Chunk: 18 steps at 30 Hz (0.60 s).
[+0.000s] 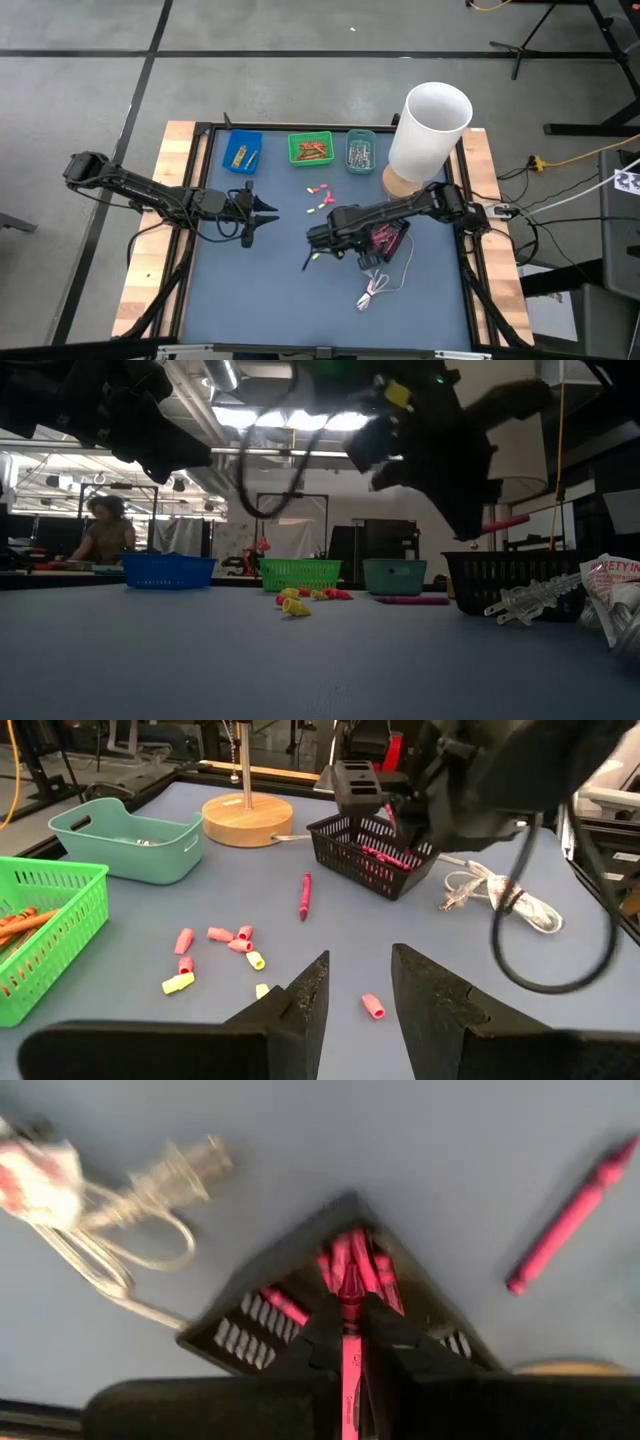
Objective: Sort crayons
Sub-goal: Put the red crayon into the black bin
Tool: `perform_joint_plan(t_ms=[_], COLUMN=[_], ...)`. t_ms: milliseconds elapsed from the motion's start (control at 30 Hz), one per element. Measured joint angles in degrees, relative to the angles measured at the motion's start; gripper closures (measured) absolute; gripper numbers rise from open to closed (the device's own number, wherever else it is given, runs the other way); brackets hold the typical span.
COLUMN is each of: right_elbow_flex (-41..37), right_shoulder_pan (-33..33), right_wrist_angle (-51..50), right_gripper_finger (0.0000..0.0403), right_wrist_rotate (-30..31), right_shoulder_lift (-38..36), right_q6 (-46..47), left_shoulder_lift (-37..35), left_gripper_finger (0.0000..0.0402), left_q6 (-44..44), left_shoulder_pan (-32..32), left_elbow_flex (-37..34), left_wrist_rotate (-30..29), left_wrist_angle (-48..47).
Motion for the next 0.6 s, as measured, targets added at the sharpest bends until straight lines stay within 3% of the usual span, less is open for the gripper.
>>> perform_joint_plan(t_ms=[600], right_elbow_flex=[-5.37], right_shoulder_pan=[0.03], right_wrist_angle=[-0.1], right_gripper_finger=[0.0383], right_wrist_rotate=[1.64], right_shoulder_lift=[-0.88], right_q6=[3.38], left_shoulder_lift=[0.0], left_gripper_finger=[0.0305], left_q6=[0.0], left_shoulder_pan=[0.02], left_elbow_flex=[0.0], left_wrist_rotate=[0.0], left_wrist_angle=[-0.02])
